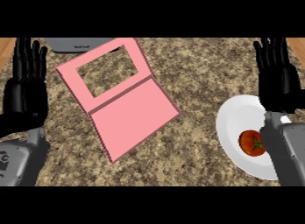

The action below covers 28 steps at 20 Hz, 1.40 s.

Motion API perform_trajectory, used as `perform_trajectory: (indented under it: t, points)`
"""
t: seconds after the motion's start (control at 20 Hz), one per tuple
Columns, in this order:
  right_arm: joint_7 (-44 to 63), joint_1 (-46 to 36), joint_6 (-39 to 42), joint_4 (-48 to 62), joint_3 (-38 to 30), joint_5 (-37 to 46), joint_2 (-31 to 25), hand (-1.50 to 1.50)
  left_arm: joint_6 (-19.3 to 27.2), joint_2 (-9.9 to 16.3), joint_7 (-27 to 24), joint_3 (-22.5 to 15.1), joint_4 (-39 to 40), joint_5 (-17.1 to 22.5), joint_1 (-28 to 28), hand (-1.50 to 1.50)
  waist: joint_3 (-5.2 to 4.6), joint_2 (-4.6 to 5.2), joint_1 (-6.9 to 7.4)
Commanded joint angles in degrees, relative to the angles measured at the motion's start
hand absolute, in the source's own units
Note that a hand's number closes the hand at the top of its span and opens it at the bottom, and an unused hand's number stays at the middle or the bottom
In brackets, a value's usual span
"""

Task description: Pick the tomato from the plate and place it in the cardboard box

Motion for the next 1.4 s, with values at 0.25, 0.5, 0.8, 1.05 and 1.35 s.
perform_trajectory:
  t: [0.25, 0.5, 0.8, 1.05, 1.35]
  points:
    - [-11.0, 18.6, 18.0, -4.0, -0.9, -4.4, -6.1, -1.5, -0.5, 14.7, 8.9, 3.5, 15.5, -9.8, 13.5, 0.0, 0.16, 0.39, -0.74]
    - [-29.9, 29.1, 11.0, 4.8, 4.0, 18.5, -13.6, -1.5, -3.8, 15.5, 11.4, 2.2, 15.0, -8.6, 15.0, 0.0, 0.23, 0.49, 0.13]
    - [-58.3, 30.2, 27.1, 19.3, -3.5, 8.8, -13.8, -1.5, -4.4, 15.3, 12.8, 0.7, 14.1, -10.0, 15.0, 0.0, 0.06, 0.13, 1.82]
    - [-63.8, 25.8, 17.9, 29.1, -5.9, 20.1, -19.4, -1.5, -4.7, 14.4, 12.3, 0.7, 17.1, -10.9, 11.5, 0.0, -0.11, 0.23, 2.06]
    - [-52.5, 26.1, 14.1, 24.2, -1.5, 32.0, -27.6, -1.5, -4.1, 13.3, 14.1, 0.3, 16.1, -11.7, 11.5, 0.0, -0.3, -0.06, 1.86]
